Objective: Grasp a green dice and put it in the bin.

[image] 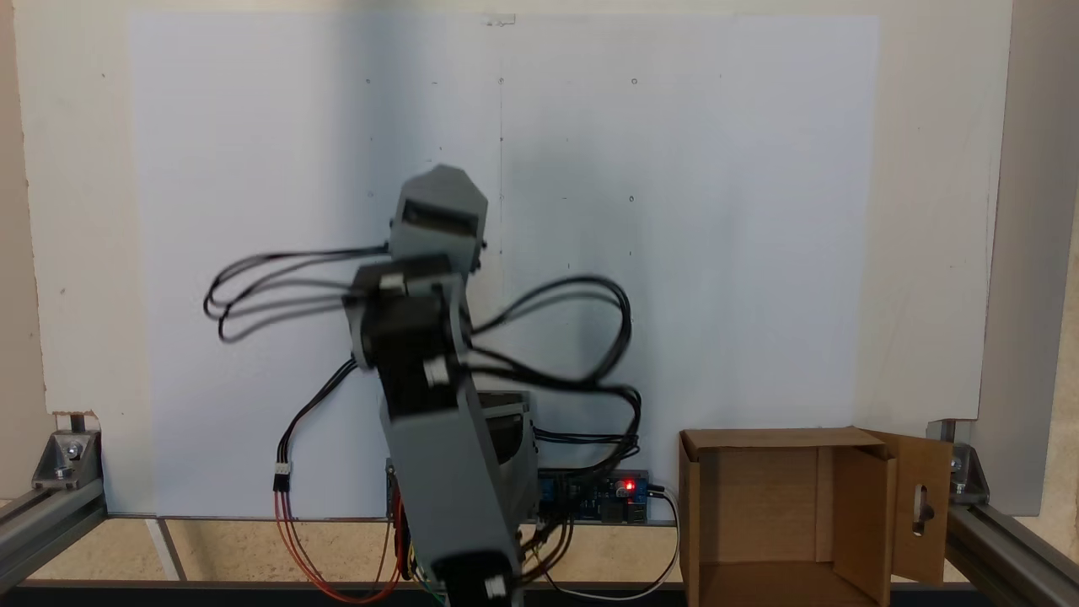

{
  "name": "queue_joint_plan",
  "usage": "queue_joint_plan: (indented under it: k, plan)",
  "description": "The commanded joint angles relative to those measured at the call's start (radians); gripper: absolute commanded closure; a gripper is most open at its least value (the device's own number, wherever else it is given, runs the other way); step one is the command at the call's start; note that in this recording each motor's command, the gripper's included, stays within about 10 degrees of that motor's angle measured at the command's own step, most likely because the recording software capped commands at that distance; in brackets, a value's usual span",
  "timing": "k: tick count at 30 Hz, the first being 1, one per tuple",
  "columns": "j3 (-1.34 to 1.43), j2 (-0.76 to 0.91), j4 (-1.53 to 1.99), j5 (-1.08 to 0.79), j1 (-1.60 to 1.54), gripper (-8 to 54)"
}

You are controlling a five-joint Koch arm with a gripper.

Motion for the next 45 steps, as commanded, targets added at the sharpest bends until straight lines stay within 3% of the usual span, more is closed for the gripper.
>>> queue_joint_plan:
  k: [1,6,15,25,29,38,43,45]
  plan:
    - [-0.020,0.041,0.020,0.060,0.028,33.3]
    - [-0.020,0.049,0.049,-0.040,0.204,33.3]
    - [-0.120,0.028,-0.012,-0.398,0.828,33.3]
    - [-0.268,-0.183,-0.094,-0.801,1.621,33.3]
    - [-0.268,-0.272,-0.149,-0.856,1.884,33.3]
    - [-0.267,-0.500,-0.147,-0.999,2.059,33.3]
    - [-0.268,-0.529,-0.196,-1.000,2.051,33.3]
    - [-0.267,-0.551,-0.201,-0.997,2.049,15.5]
